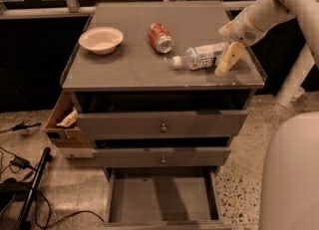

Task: Place blue plastic bottle into bottom drawer

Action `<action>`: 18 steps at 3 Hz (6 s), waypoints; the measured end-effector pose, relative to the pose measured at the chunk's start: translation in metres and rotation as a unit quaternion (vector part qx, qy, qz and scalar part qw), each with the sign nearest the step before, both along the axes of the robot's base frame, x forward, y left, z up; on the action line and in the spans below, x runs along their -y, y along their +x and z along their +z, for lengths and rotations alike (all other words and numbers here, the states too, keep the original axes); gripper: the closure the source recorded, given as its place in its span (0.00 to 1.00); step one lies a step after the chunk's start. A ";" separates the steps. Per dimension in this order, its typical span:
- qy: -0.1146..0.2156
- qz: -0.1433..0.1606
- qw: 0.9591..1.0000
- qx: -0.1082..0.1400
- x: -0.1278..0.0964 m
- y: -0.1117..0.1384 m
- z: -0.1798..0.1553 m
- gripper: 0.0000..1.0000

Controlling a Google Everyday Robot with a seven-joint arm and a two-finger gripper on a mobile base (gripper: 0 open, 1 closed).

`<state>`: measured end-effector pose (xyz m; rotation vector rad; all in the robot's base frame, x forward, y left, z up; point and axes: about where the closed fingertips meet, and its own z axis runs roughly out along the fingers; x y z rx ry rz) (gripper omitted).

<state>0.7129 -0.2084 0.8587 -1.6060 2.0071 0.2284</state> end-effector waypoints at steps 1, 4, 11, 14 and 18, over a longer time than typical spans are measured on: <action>0.021 0.006 1.000 -0.005 -0.007 0.009 -0.011 0.19; 0.021 0.006 1.000 -0.004 -0.007 0.010 -0.012 0.97; 0.056 -0.011 0.998 0.027 0.021 -0.174 0.009 1.00; 0.090 0.045 0.995 -0.026 -0.026 -0.243 -0.173 1.00; 0.116 0.080 0.990 -0.012 -0.072 -0.239 -0.349 1.00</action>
Offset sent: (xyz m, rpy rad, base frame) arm 0.0079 0.0061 -0.0104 0.0376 0.0087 0.0111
